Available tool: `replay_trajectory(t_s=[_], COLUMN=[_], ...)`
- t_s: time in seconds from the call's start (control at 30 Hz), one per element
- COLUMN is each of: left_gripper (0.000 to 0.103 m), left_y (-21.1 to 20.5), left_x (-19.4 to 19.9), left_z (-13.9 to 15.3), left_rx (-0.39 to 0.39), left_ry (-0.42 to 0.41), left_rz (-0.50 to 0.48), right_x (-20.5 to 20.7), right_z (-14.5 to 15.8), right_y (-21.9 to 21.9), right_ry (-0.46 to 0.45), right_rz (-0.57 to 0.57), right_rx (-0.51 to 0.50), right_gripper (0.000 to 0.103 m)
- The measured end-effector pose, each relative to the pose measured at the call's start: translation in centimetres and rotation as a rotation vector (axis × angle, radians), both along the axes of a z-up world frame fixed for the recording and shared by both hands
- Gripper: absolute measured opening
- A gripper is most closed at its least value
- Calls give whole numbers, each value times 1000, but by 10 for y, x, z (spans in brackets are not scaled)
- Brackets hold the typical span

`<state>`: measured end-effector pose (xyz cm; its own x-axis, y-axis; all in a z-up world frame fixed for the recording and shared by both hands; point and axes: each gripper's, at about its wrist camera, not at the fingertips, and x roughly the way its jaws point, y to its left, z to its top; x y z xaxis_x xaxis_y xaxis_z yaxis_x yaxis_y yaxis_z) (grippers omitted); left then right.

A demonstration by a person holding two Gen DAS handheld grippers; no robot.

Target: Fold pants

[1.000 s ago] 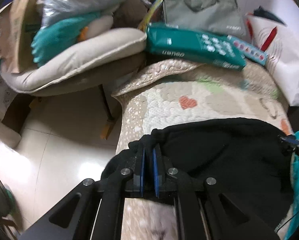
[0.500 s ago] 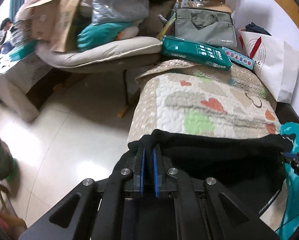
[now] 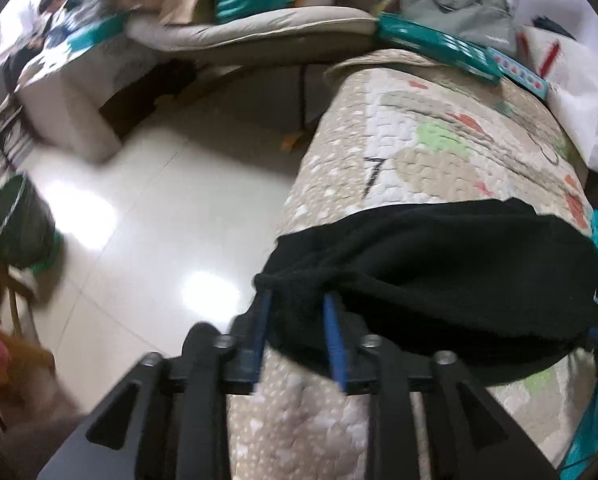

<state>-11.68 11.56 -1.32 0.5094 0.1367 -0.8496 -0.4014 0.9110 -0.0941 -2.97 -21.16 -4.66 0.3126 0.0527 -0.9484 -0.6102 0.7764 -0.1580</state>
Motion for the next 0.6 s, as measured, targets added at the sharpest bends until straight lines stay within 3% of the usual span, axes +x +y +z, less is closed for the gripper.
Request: replay_trajectory(t_s=[0.1, 0.13, 0.27, 0.33, 0.4, 0.43, 0.6], left_gripper=[48, 51, 52, 52, 53, 53, 56], left_y=[14, 20, 42, 46, 52, 56, 74], left_x=[-15, -21, -34, -38, -45, -47, -52], left_z=[-1, -1, -1, 2, 12, 15, 12], left_rx=[-76, -106, -229, -254, -228, -230, -230], left_ry=[-39, -56, -111, -134, -175, -188, -198], left_rz=[68, 89, 186, 222, 293, 303, 425], right_x=[-2, -6, -22, -32, -38, -39, -26], right_z=[-3, -8, -22, -14, 5, 14, 62], right_y=[2, 4, 8, 10, 12, 13, 46], right_ry=[22, 37, 73, 33, 4, -4, -50], right_rz=[8, 22, 73, 105, 125, 130, 146], right_rx=[-28, -55, -158, -184, -149, -129, 51], right_gripper=[14, 18, 28, 45, 60, 63, 63])
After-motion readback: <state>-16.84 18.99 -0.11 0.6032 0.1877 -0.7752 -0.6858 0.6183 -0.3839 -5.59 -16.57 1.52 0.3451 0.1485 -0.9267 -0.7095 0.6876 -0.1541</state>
